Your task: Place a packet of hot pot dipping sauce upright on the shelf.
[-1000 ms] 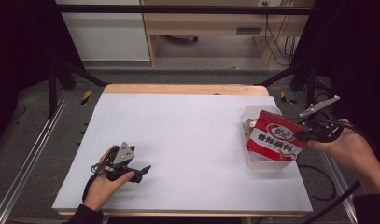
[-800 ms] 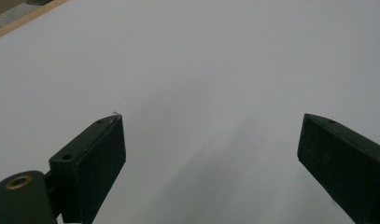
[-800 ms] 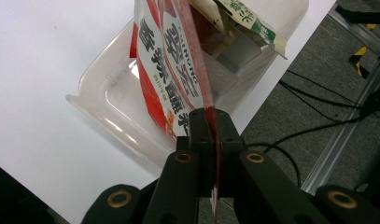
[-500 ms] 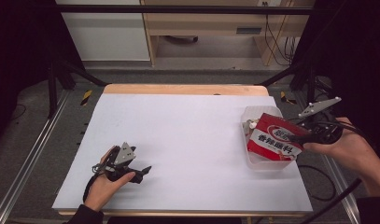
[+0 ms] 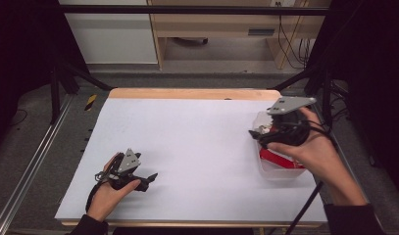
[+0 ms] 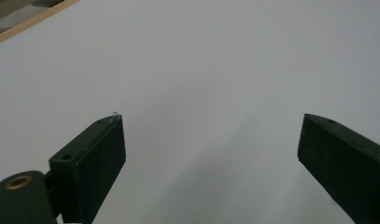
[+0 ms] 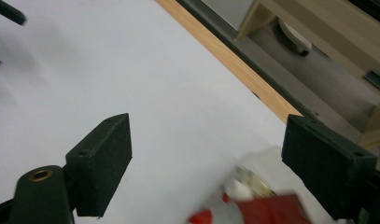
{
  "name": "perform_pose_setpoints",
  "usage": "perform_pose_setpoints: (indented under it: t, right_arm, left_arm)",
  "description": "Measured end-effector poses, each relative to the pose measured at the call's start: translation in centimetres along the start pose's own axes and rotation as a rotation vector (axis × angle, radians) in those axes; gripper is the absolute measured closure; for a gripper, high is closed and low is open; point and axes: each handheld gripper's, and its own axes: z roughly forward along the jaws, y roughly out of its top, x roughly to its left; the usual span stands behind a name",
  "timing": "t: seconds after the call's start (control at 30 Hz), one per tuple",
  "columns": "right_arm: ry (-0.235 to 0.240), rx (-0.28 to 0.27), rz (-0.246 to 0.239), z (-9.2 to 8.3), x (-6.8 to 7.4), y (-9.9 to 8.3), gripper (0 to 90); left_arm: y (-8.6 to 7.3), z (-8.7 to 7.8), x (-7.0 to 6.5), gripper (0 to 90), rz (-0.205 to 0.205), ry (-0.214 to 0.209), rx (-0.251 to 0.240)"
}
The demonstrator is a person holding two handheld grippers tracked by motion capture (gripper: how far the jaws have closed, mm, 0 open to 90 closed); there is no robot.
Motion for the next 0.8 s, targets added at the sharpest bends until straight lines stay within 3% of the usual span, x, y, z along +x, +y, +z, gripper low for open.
perform_pose_setpoints:
  t: [0.2, 0.4, 0.5, 0.53, 0.6, 0.8]
  right_arm:
    - [0.071, -0.027, -0.007, 4.1, 4.1, -0.1, 14.7]
    - [0.118, -0.002, 0.045, 8.7, 7.4, -2.8, 11.4]
    - [0.120, 0.007, 0.045, 9.8, 8.2, -3.6, 11.3]
    - [0.134, -0.009, 0.076, 10.7, 8.8, -4.4, 11.0]
    - [0.137, -0.017, 0.094, 11.4, 9.2, -4.9, 10.6]
    - [0.136, -0.028, 0.093, 13.2, 11.0, -6.2, 9.3]
  left_arm:
    - [-0.1, -0.2, 0.3, 7.5, -0.008, 0.008, -0.005]
    - [-0.2, -0.2, 0.4, 7.4, -0.010, 0.015, 0.001]
    - [-0.2, -0.2, 0.4, 7.1, -0.013, 0.016, -0.002]
    - [-0.2, -0.2, 0.4, 6.9, -0.014, 0.015, -0.002]
    - [-0.2, -0.2, 0.4, 6.8, -0.015, 0.014, -0.002]
    - [-0.3, 0.0, 0.5, 5.5, -0.009, 0.006, 0.000]
